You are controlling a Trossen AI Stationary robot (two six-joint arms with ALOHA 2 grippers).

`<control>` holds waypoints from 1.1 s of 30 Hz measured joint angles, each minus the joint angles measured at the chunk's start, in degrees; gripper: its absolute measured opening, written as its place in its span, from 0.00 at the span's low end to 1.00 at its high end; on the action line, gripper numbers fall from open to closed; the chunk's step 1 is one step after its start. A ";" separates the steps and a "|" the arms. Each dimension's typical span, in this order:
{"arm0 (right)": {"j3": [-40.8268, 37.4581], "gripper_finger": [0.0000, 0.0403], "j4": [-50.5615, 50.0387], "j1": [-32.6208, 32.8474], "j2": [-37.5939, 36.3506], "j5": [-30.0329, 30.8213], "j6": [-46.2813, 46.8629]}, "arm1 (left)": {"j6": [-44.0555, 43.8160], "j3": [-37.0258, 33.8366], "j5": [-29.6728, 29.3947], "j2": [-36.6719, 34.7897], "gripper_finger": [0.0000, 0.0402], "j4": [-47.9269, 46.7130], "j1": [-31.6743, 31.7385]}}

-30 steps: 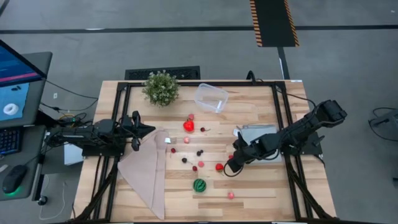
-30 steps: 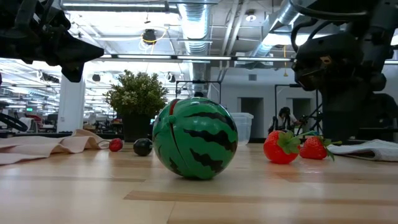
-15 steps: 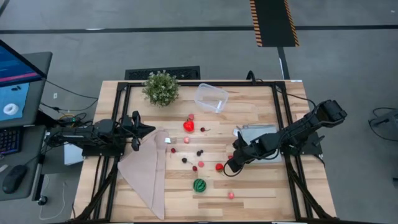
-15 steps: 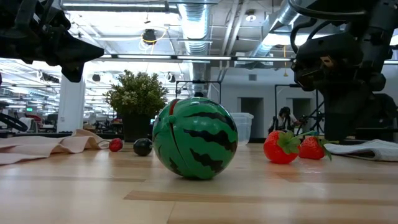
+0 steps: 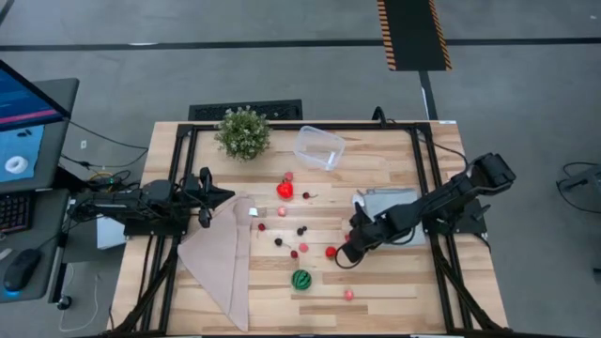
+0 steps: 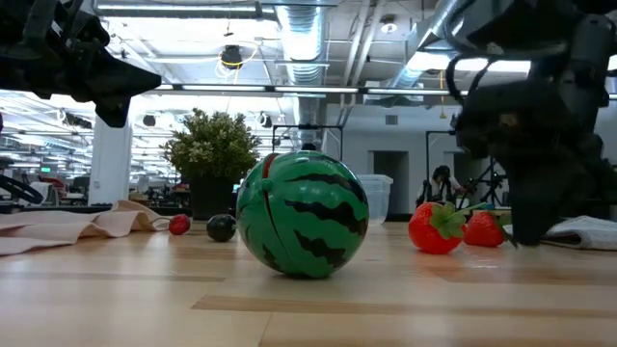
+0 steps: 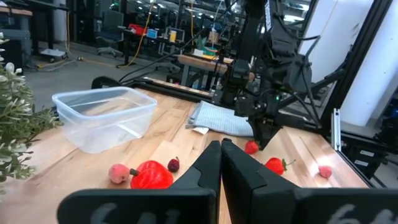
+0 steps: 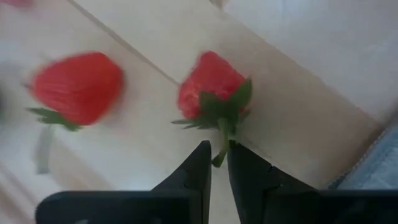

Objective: Pick and placing Produce into tupperware
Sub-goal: Put the strawberry into the transparent bin

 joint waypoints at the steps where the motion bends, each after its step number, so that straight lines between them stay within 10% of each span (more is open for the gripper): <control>1: 0.04 0.19 0.41 0.00 0.42 -0.04 -0.18 | 0.00 0.00 -0.01 0.00 0.00 -0.02 0.02; 33: 0.10 0.05 3.78 -5.46 -2.23 0.79 -9.61 | 1.60 -0.02 -0.72 0.00 0.00 0.01 -0.01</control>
